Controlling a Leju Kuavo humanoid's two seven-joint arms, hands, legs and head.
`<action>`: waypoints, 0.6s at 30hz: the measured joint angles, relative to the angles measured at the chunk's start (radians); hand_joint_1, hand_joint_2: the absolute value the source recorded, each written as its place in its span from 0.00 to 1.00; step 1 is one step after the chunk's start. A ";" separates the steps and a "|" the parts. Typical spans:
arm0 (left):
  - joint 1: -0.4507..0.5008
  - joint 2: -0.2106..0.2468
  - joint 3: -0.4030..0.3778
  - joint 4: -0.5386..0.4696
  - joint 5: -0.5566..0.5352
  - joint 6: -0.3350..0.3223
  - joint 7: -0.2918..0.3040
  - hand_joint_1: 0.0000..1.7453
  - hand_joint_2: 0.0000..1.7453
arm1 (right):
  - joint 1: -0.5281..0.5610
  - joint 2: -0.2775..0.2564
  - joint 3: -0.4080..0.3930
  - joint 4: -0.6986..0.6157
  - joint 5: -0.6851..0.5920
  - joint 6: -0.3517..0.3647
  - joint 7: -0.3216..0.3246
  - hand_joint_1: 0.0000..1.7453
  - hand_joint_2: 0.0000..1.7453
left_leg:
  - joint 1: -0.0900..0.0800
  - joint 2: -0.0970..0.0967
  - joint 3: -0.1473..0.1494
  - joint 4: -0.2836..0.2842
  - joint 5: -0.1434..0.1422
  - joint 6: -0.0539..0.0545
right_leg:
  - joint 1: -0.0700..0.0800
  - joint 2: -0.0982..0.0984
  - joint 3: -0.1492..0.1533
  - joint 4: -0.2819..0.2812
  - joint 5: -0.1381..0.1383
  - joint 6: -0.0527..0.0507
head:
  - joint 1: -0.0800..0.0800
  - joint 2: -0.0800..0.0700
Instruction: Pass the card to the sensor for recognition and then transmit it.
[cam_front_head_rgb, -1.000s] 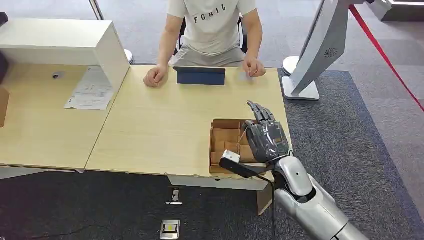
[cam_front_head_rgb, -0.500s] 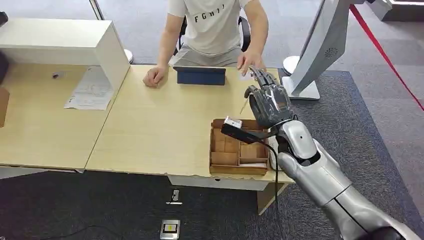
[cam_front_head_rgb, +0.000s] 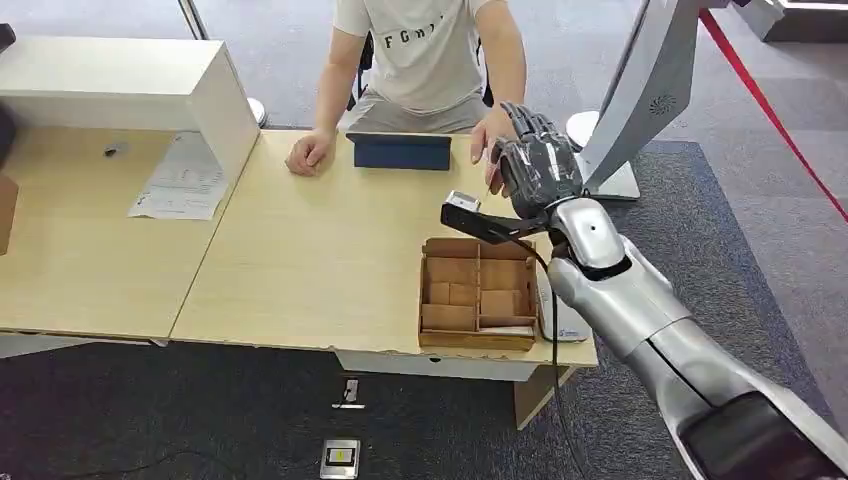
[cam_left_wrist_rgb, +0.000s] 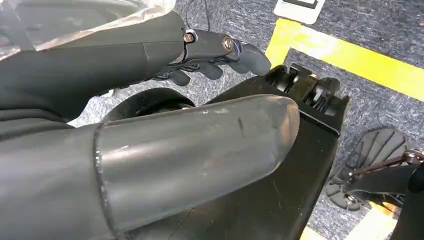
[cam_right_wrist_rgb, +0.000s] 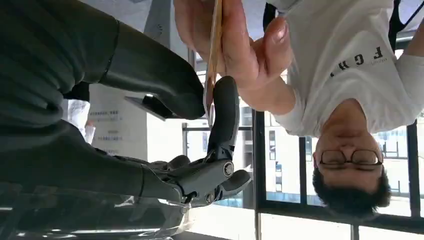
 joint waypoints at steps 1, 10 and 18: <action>0.000 0.000 0.000 0.000 0.002 0.000 0.000 0.00 0.00 | -0.004 0.001 0.002 0.011 -0.001 0.001 0.000 1.00 1.00 | 0.000 0.000 0.000 0.000 0.000 0.000 | 0.000 0.000 0.000 0.000 0.000 0.000 | 0.000 0.000; 0.001 0.000 0.000 0.000 0.000 0.000 -0.002 0.00 0.00 | -0.020 0.009 0.015 0.108 -0.009 0.003 0.006 1.00 1.00 | 0.000 0.000 0.000 0.000 0.000 0.000 | 0.000 0.000 0.000 0.000 0.000 0.000 | 0.000 0.000; 0.001 0.000 0.000 0.000 -0.003 0.000 -0.002 0.00 0.00 | -0.020 0.007 0.023 0.150 -0.023 -0.002 0.001 0.00 0.00 | 0.000 0.000 0.000 0.000 0.000 0.000 | 0.000 0.000 0.000 0.000 0.000 0.000 | 0.000 0.000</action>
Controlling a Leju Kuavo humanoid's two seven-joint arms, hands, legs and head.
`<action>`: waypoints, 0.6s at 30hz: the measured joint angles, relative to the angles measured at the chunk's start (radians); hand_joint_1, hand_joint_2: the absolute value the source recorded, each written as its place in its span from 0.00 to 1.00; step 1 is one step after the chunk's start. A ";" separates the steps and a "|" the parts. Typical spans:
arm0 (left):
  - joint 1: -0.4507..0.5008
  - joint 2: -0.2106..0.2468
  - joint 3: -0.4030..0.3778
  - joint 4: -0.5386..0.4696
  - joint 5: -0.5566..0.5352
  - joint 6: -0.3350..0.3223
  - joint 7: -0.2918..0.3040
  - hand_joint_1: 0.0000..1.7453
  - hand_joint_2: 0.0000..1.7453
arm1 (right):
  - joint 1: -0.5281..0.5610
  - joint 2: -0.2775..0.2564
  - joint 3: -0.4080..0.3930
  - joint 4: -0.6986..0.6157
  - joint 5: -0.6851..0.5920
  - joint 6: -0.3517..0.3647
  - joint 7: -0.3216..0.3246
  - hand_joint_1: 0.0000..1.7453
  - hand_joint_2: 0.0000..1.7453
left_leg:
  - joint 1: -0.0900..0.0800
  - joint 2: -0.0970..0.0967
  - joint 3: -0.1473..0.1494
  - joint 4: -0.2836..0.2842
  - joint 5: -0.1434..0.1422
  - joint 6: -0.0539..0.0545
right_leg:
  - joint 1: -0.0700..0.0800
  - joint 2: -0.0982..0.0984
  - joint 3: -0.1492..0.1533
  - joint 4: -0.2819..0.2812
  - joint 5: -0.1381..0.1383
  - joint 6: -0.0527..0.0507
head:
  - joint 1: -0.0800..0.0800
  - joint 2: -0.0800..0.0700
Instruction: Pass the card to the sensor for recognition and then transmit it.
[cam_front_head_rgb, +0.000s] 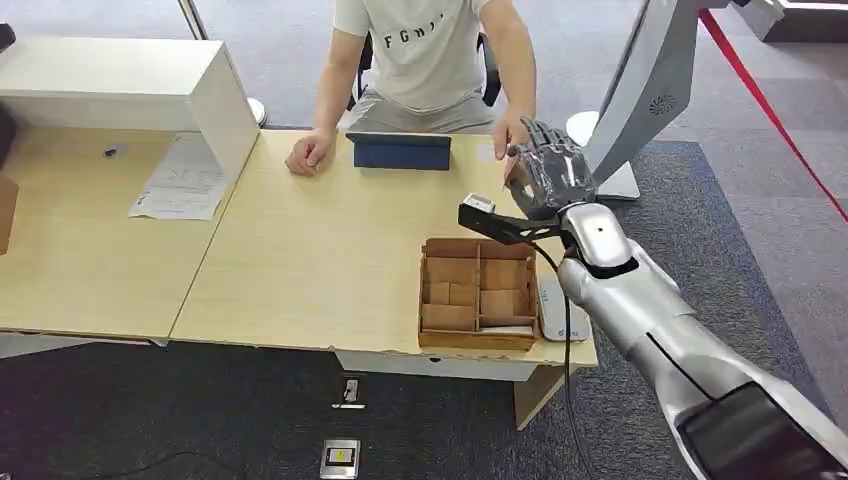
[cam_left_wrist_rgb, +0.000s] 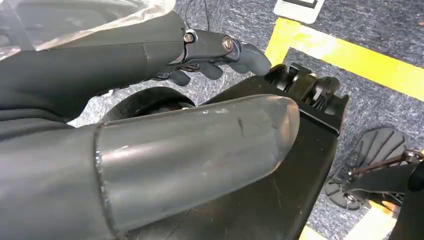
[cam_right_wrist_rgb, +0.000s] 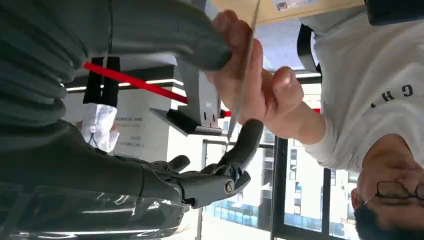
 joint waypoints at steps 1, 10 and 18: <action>0.000 0.000 0.000 0.000 -0.003 0.000 0.000 0.00 0.00 | 0.000 0.000 0.002 0.004 0.000 0.000 -0.002 0.00 0.00 | 0.000 0.000 0.000 0.000 0.000 0.000 | 0.000 0.000 0.000 0.000 0.000 0.000 | 0.000 0.000; 0.000 0.000 0.000 0.000 -0.007 0.000 -0.002 0.00 0.00 | 0.000 -0.001 0.017 0.024 0.002 0.000 -0.003 0.00 0.00 | 0.000 0.000 0.000 0.000 0.000 0.000 | 0.000 0.000 0.000 0.000 0.000 0.000 | 0.000 0.000; 0.000 0.000 0.000 0.000 0.005 0.000 -0.005 0.00 0.00 | -0.001 -0.013 0.026 0.034 0.003 0.004 0.002 0.00 0.00 | 0.000 0.000 0.000 0.000 0.000 0.000 | 0.000 0.000 0.000 0.000 0.000 0.000 | 0.000 0.000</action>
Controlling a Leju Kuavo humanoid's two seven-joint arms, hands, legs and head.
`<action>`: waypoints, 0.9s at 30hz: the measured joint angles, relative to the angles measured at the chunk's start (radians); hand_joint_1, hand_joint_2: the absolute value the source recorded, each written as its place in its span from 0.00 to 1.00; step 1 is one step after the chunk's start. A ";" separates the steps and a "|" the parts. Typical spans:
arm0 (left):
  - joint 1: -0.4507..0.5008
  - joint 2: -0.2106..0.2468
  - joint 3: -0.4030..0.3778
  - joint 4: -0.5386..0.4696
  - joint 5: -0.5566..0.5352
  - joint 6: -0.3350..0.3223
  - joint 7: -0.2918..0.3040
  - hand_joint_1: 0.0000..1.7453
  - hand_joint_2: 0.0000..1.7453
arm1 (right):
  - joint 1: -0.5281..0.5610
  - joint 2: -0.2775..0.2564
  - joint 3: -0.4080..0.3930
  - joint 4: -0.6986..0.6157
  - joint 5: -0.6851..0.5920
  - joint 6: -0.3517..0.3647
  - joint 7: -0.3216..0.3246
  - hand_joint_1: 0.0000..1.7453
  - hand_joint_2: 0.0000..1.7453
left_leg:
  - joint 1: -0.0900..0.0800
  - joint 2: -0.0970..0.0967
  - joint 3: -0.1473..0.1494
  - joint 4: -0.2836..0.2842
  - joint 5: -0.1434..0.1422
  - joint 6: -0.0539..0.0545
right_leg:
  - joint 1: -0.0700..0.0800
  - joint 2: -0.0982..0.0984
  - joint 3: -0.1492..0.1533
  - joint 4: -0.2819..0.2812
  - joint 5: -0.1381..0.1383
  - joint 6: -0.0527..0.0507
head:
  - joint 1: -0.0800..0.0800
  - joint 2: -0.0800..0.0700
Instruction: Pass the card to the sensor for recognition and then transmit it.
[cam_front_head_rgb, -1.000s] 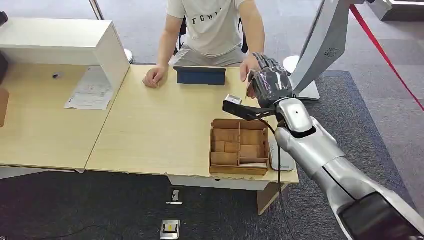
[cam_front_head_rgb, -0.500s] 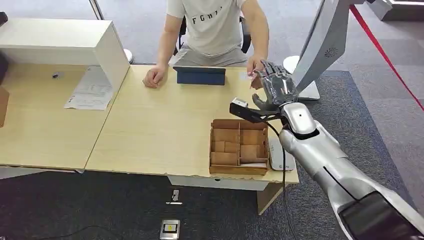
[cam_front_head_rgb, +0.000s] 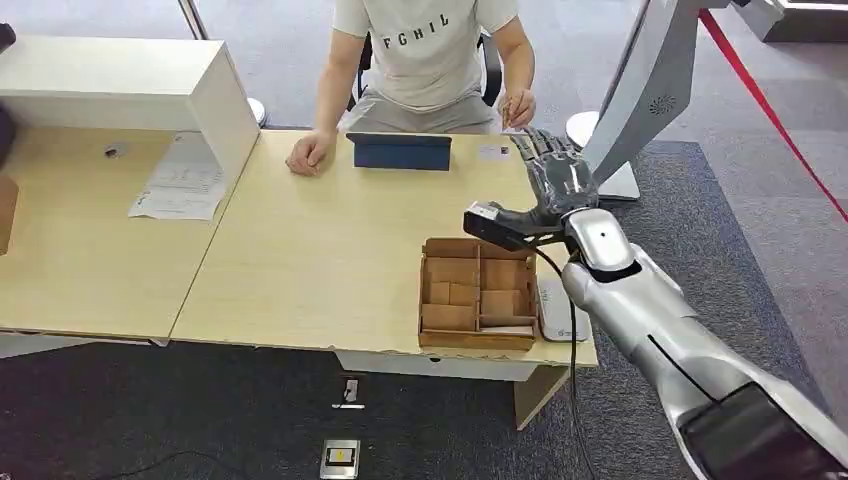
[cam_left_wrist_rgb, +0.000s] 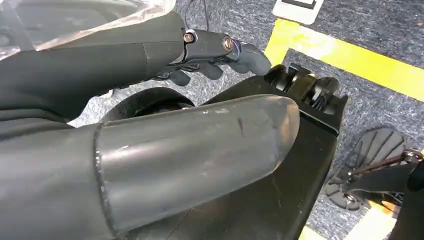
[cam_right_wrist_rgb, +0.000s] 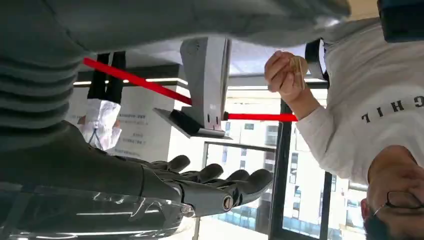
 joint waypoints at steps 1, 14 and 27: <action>0.000 0.000 0.000 0.000 0.005 0.002 -0.002 0.00 0.00 | -0.002 -0.008 0.002 0.002 0.003 0.011 0.003 0.00 0.00 | 0.000 0.000 0.000 0.000 0.000 0.000 | 0.000 0.000 0.000 0.000 0.000 0.000 | 0.000 0.000; 0.022 0.009 0.000 0.001 0.042 0.050 -0.004 0.00 0.00 | 0.023 -0.263 -0.056 0.020 -0.281 -0.026 0.061 0.00 0.00 | -0.001 -0.001 0.000 0.002 -0.001 0.001 | -0.001 0.000 0.001 -0.002 0.001 0.001 | 0.000 0.000; 0.019 0.010 0.000 0.001 0.037 0.007 -0.021 0.00 0.00 | 0.248 -0.492 -0.154 0.018 -0.361 -0.040 0.161 0.00 0.00 | 0.000 -0.003 0.000 0.002 -0.002 0.002 | 0.000 -0.002 0.003 -0.002 0.000 0.002 | 0.000 0.000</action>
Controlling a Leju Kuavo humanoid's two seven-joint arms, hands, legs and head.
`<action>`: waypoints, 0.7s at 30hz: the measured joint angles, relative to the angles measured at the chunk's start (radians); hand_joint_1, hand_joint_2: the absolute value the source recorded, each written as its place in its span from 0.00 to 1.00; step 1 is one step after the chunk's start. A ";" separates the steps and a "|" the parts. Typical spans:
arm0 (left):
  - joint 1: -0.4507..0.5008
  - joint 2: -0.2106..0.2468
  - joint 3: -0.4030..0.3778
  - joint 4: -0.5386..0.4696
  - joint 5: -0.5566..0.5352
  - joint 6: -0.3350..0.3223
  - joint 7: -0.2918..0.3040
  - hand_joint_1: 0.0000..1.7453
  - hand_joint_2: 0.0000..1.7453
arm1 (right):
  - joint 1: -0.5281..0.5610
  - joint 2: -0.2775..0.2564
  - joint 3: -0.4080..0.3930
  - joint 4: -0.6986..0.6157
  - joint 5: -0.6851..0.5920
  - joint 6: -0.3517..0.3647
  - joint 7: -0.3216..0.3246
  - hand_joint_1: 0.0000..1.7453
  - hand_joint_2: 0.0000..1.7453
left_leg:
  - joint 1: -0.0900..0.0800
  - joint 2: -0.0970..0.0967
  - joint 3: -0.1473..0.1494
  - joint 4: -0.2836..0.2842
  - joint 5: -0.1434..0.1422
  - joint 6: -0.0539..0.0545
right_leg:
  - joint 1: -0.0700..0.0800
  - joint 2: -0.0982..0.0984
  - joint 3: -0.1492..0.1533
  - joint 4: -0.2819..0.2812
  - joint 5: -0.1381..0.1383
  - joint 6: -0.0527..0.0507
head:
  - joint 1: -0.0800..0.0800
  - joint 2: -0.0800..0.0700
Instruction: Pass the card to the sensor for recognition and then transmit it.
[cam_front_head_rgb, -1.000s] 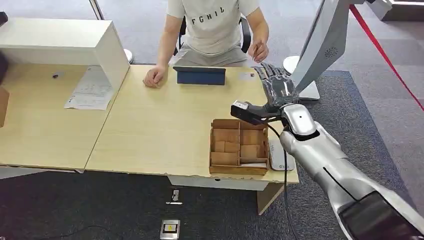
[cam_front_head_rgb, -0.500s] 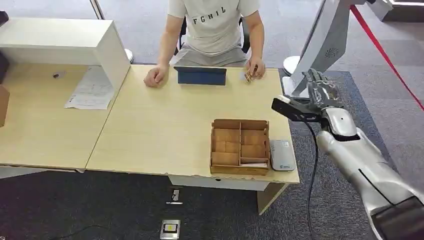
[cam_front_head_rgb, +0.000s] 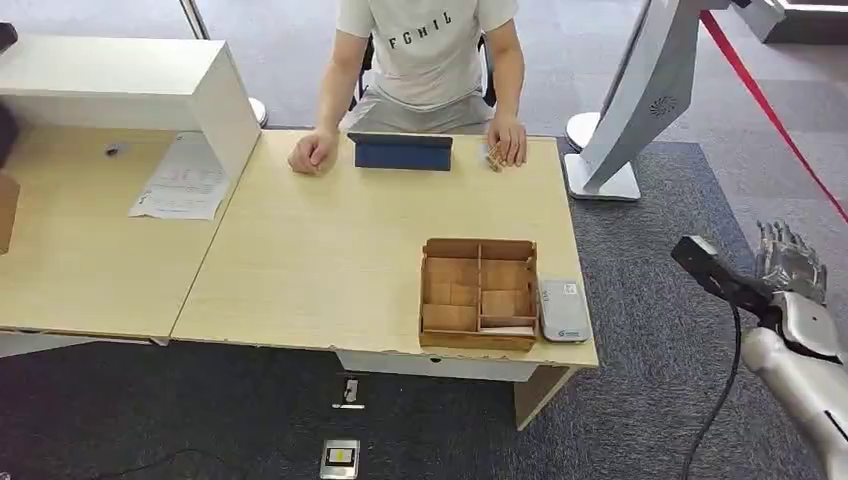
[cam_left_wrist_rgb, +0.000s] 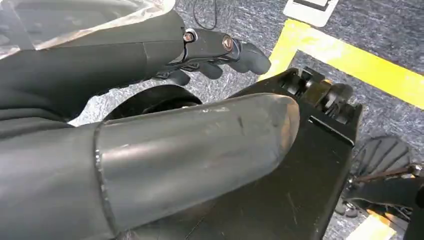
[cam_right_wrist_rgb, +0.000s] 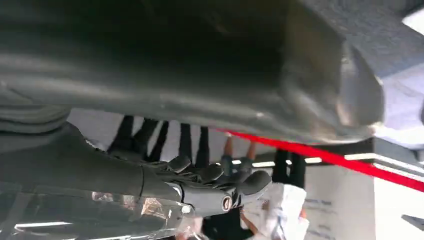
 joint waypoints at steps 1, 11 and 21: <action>-0.002 0.002 0.000 0.000 0.000 -0.014 -0.003 0.00 0.00 | 0.028 -0.007 -0.008 0.000 -0.011 -0.011 -0.001 0.00 0.00 | 0.000 -0.001 0.000 0.000 0.000 0.000 | 0.000 -0.001 0.000 0.000 0.000 0.000 | 0.000 0.000; -0.005 0.007 0.000 0.000 0.008 0.010 0.000 0.00 0.00 | 0.182 -0.037 -0.060 0.000 -0.087 -0.036 -0.007 0.00 0.00 | 0.000 -0.002 0.001 -0.001 0.000 0.000 | 0.000 -0.001 0.001 0.000 -0.001 0.000 | 0.000 0.000; 0.003 0.004 0.000 0.000 0.033 0.038 -0.006 0.00 0.00 | 0.460 0.051 -0.148 0.065 -0.286 -0.105 -0.061 0.00 0.00 | 0.000 -0.006 0.000 -0.001 -0.001 0.000 | 0.000 -0.003 0.000 0.000 -0.002 0.001 | 0.000 0.000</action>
